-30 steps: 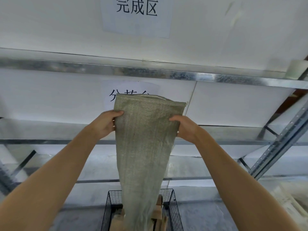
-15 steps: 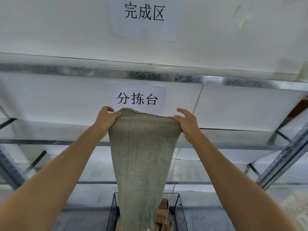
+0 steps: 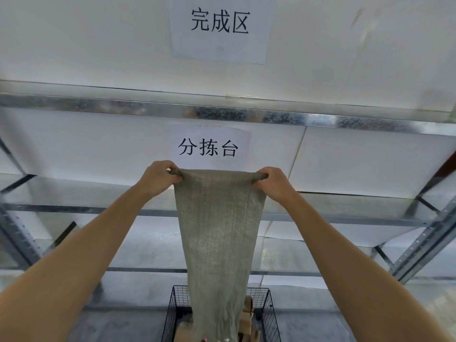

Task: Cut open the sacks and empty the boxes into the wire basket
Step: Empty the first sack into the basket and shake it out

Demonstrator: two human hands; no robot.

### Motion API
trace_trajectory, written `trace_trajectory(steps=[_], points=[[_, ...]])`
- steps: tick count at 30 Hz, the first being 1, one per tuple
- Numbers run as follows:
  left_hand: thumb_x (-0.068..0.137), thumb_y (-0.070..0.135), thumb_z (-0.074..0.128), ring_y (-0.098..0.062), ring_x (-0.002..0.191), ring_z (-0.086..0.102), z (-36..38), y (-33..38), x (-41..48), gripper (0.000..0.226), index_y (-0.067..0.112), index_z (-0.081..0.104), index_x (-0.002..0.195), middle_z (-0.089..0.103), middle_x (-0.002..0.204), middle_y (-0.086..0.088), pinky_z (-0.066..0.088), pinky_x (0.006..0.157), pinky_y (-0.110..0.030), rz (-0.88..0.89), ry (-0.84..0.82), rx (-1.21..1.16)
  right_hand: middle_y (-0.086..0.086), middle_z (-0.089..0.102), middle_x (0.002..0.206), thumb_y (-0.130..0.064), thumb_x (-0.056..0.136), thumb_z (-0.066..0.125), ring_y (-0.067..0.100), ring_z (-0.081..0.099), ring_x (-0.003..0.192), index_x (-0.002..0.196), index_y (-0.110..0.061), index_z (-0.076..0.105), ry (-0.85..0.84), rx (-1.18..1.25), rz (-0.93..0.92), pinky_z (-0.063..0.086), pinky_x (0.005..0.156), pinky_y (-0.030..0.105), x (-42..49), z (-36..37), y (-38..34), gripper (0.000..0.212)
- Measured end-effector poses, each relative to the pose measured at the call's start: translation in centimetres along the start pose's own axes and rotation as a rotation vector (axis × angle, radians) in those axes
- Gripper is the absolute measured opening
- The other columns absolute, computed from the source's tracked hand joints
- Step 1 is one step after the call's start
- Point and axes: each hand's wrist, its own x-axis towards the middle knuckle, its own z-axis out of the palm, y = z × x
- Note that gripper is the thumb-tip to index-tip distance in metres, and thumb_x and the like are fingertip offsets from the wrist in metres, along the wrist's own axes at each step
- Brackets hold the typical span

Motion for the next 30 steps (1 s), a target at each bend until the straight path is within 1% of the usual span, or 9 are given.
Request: trace_trajectory(steps=[2, 5, 7, 9, 15, 19, 21, 27, 30], points=[[0.087, 0.008, 0.063, -0.025, 0.089, 0.056, -0.1, 0.2, -0.1, 0.003, 0.008, 0.063, 0.090, 0.062, 0.090, -0.007, 0.039, 0.077, -0.032, 0.010, 0.005, -0.033, 0.009, 0.061, 0.085, -0.006, 0.083, 0.056, 0.025, 0.054, 0.085, 0.083, -0.005, 0.068, 0.094, -0.032, 0.009, 0.043, 0.068, 0.030, 0.2, 0.1, 0.3, 0.011], [0.093, 0.011, 0.056, -0.022, 0.093, 0.050, -0.5, 0.5, -0.2, 0.005, 0.007, 0.058, 0.095, 0.057, 0.094, -0.005, 0.036, 0.079, -0.032, -0.033, -0.045, -0.093, 0.010, 0.057, 0.078, -0.018, 0.084, 0.063, 0.026, 0.051, 0.081, 0.066, -0.012, 0.058, 0.108, 0.038, 0.091, 0.041, 0.070, 0.033, 0.3, -0.3, 0.6, 0.020], [0.096, 0.014, 0.051, -0.022, 0.105, 0.048, -0.6, 0.4, -0.2, 0.014, 0.009, 0.055, 0.109, 0.055, 0.111, -0.004, 0.036, 0.089, -0.033, -0.084, -0.099, -0.199, 0.011, 0.057, 0.081, -0.018, 0.087, 0.064, 0.024, 0.052, 0.079, 0.079, -0.005, 0.062, 0.038, 0.198, 0.119, 0.043, 0.070, 0.030, 0.0, -0.6, 0.3, 0.015], [0.098, 0.016, 0.047, -0.021, 0.111, 0.046, -0.5, 0.3, -0.3, 0.022, 0.010, 0.051, 0.119, 0.051, 0.120, -0.003, 0.035, 0.094, -0.034, -0.104, -0.121, -0.250, 0.014, 0.063, 0.094, -0.018, 0.090, 0.061, 0.027, 0.059, 0.087, 0.095, -0.003, 0.065, 0.008, 0.289, 0.137, 0.050, 0.079, 0.034, -0.1, -0.7, 0.5, 0.017], [0.096, 0.021, 0.052, -0.021, 0.098, 0.052, 0.5, 0.2, -0.2, 0.018, 0.013, 0.050, 0.111, 0.050, 0.114, -0.004, 0.045, 0.082, -0.032, -0.116, 0.020, -0.195, 0.008, 0.057, 0.090, -0.026, 0.093, 0.055, 0.022, 0.055, 0.081, 0.101, -0.002, 0.062, 0.039, 0.203, 0.161, 0.047, 0.068, 0.033, -0.1, -0.5, 0.7, 0.027], [0.094, 0.017, 0.056, -0.014, 0.084, 0.053, 0.6, 0.5, 0.0, 0.028, 0.012, 0.048, 0.121, 0.047, 0.112, -0.004, 0.047, 0.063, -0.022, -0.195, 0.084, -0.340, -0.002, 0.055, 0.110, -0.021, 0.090, 0.061, 0.017, 0.056, 0.094, 0.116, -0.015, 0.062, 0.071, 0.333, 0.169, 0.048, 0.069, 0.029, 0.0, -0.7, 0.3, 0.027], [0.095, 0.014, 0.053, -0.011, 0.077, 0.051, 0.4, 0.7, 0.0, 0.023, 0.012, 0.048, 0.117, 0.050, 0.106, -0.006, 0.047, 0.061, -0.024, -0.262, 0.064, -0.479, -0.002, 0.059, 0.109, -0.015, 0.093, 0.056, 0.014, 0.056, 0.090, 0.116, -0.019, 0.065, 0.018, 0.506, 0.203, 0.048, 0.069, 0.027, -0.1, -1.0, 0.0, 0.024], [0.098, 0.005, 0.041, -0.015, 0.068, 0.043, -1.0, 0.8, -0.1, 0.022, 0.016, 0.048, 0.115, 0.049, 0.090, -0.007, 0.042, 0.059, -0.027, -0.321, -0.034, -0.710, 0.006, 0.064, 0.105, 0.000, 0.097, 0.038, 0.016, 0.057, 0.088, 0.101, -0.006, 0.068, -0.155, 0.816, 0.228, 0.048, 0.069, 0.026, 0.0, -1.6, -0.5, 0.030], [0.096, -0.001, 0.035, -0.015, 0.063, 0.038, -1.4, 0.9, -0.2, 0.021, 0.015, 0.049, 0.098, 0.044, 0.081, -0.007, 0.037, 0.056, -0.027, -0.319, -0.042, -0.767, 0.011, 0.064, 0.112, 0.004, 0.093, 0.037, 0.020, 0.059, 0.094, 0.104, -0.003, 0.067, -0.222, 0.900, 0.246, 0.050, 0.073, 0.030, 0.3, -1.6, -0.5, 0.033]])
